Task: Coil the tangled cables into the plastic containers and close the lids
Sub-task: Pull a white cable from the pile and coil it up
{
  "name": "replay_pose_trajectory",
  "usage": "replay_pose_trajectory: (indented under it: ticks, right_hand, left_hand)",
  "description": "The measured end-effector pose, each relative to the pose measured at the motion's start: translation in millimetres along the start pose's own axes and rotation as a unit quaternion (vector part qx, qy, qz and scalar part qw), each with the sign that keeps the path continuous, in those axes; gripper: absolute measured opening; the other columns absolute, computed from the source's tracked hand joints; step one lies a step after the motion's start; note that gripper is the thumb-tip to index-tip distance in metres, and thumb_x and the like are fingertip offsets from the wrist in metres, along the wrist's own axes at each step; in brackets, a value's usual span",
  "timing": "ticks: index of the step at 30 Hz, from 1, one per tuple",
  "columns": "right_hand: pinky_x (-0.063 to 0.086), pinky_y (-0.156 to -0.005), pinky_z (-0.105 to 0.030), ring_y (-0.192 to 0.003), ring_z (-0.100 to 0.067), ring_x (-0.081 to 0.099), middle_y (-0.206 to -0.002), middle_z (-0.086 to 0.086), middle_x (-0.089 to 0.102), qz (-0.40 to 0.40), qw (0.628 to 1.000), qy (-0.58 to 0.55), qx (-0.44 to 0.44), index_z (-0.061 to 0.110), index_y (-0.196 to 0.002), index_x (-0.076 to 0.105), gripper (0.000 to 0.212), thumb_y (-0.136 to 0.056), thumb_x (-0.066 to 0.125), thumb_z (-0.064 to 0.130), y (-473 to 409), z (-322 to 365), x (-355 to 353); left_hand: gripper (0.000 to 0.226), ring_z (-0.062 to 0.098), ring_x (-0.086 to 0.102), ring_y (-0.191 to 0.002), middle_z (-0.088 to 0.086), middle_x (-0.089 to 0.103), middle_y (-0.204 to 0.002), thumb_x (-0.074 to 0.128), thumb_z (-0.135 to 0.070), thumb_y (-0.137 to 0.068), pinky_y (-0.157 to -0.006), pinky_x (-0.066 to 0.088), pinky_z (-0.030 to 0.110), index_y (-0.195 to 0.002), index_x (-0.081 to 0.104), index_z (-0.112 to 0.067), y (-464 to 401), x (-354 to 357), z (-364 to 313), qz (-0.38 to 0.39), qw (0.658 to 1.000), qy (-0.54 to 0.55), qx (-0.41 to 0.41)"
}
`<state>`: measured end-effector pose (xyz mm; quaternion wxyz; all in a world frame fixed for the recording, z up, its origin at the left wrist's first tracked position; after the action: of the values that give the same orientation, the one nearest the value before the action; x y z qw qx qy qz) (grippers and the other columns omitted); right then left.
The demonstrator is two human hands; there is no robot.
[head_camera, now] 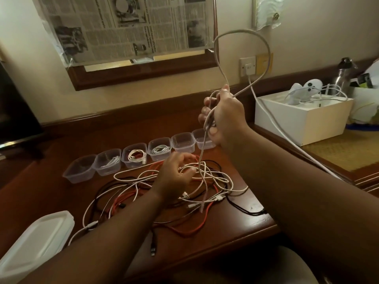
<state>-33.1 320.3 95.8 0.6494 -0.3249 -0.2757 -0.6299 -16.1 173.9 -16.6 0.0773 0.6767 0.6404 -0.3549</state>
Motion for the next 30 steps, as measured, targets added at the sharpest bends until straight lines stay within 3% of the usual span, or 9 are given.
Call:
replay_pose_trajectory:
  ticks: [4,9,12,15,18,21,24,27,30]
  right_hand:
    - [0.039,-0.052,-0.025,-0.051,-0.013,0.044,-0.063,-0.003,0.051,0.015,1.0,0.018,-0.008,0.011,-0.083,0.048,0.037,-0.106,0.038,0.037,17,-8,16]
    - [0.057,-0.067,-0.036,-0.067,-0.02,0.064,-0.079,-0.008,0.062,0.032,0.984,0.169,-0.046,0.013,-0.102,0.052,0.027,-0.106,0.038,0.036,31,-18,20]
    - [0.057,-0.074,-0.039,-0.076,-0.023,0.067,-0.087,-0.009,0.066,0.094,0.945,0.305,-0.073,0.012,-0.101,0.056,0.025,-0.104,0.043,0.033,45,-15,26]
    - [0.057,-0.082,-0.039,-0.089,-0.026,0.069,-0.095,-0.011,0.069,0.269,0.849,0.453,-0.03,0.011,-0.103,0.06,0.02,-0.099,0.055,0.03,73,-31,40]
    - [0.055,-0.079,-0.033,-0.089,-0.02,0.067,-0.098,-0.004,0.071,0.436,0.681,0.586,0.038,0.014,-0.101,0.066,0.018,-0.09,0.068,0.028,116,-58,42]
    - [0.05,-0.074,-0.019,-0.082,-0.004,0.063,-0.096,0.005,0.069,0.527,0.514,0.665,0.127,0.021,-0.11,0.068,0.024,-0.087,0.072,0.023,155,-87,25]
    - [0.047,-0.095,-0.028,-0.112,-0.004,0.057,-0.127,0.013,0.062,0.545,0.369,0.728,0.194,0.033,-0.134,0.056,0.051,-0.086,0.073,0.029,176,-108,3]
    - [0.034,-0.108,-0.034,-0.136,-0.01,0.039,-0.151,0.012,0.042,0.531,0.28,0.771,0.212,0.04,-0.149,0.033,0.079,-0.083,0.075,0.035,182,-108,-5]
    - [0.04,-0.107,-0.032,-0.13,-0.008,0.049,-0.144,0.012,0.051,0.519,0.324,0.771,0.178,0.034,-0.146,0.041,0.067,-0.086,0.072,0.039,182,-96,5]
  left_hand:
    - [0.034,0.006,0.065,-0.104,-0.001,0.069,-0.114,0.048,-0.039,-0.092,-0.086,0.05,0.025,-0.116,0.064,-0.022,33,12,-21,0.147,0.974,0.158,-0.064]
    - [0.023,0.018,0.067,-0.081,0.01,0.067,-0.085,0.043,-0.016,-0.104,-0.08,0.054,0.033,-0.098,0.062,-0.006,55,-11,-8,0.077,0.973,0.185,-0.116]
    - [0.023,0.018,0.059,-0.06,0.005,0.058,-0.068,0.042,-0.02,-0.104,-0.059,0.048,0.03,-0.098,0.061,-0.008,69,-42,6,-0.01,0.95,0.257,-0.175]
    - [0.025,0.01,0.038,-0.047,-0.001,0.044,-0.062,0.04,-0.022,-0.105,-0.044,0.026,0.023,-0.096,0.061,-0.013,80,-76,24,-0.082,0.942,0.262,-0.196]
    - [0.028,0.007,0.028,-0.041,-0.003,0.038,-0.057,0.042,-0.021,-0.102,-0.039,0.017,0.019,-0.082,0.062,-0.016,91,-107,28,-0.111,0.92,0.321,-0.197]
    - [0.032,0.009,0.023,-0.045,-0.003,0.035,-0.056,0.038,-0.019,-0.1,-0.045,0.009,0.025,-0.077,0.061,-0.017,97,-130,10,-0.106,0.922,0.338,-0.154]
    - [0.03,0.012,0.021,-0.047,0.001,0.031,-0.06,0.038,-0.016,-0.099,-0.05,0.007,0.032,-0.079,0.059,-0.013,106,-143,-11,-0.086,0.95,0.275,-0.121]
    - [0.026,0.012,0.021,-0.047,0.001,0.031,-0.059,0.039,-0.014,-0.099,-0.047,0.007,0.03,-0.082,0.058,-0.01,110,-146,-27,-0.073,0.96,0.247,-0.109]
    - [0.028,0.011,0.022,-0.045,-0.001,0.033,-0.058,0.04,-0.016,-0.1,-0.047,0.008,0.029,-0.085,0.063,-0.011,109,-146,-42,-0.086,0.958,0.253,-0.104]
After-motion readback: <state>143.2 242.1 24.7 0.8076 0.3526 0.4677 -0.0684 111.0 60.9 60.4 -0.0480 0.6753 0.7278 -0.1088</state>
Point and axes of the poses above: each hand's wrist, its own y-axis away from the middle knuckle, its own x-axis out of the palm, z = x × y, the point moved 6 cm from there along -y, towards the middle knuckle
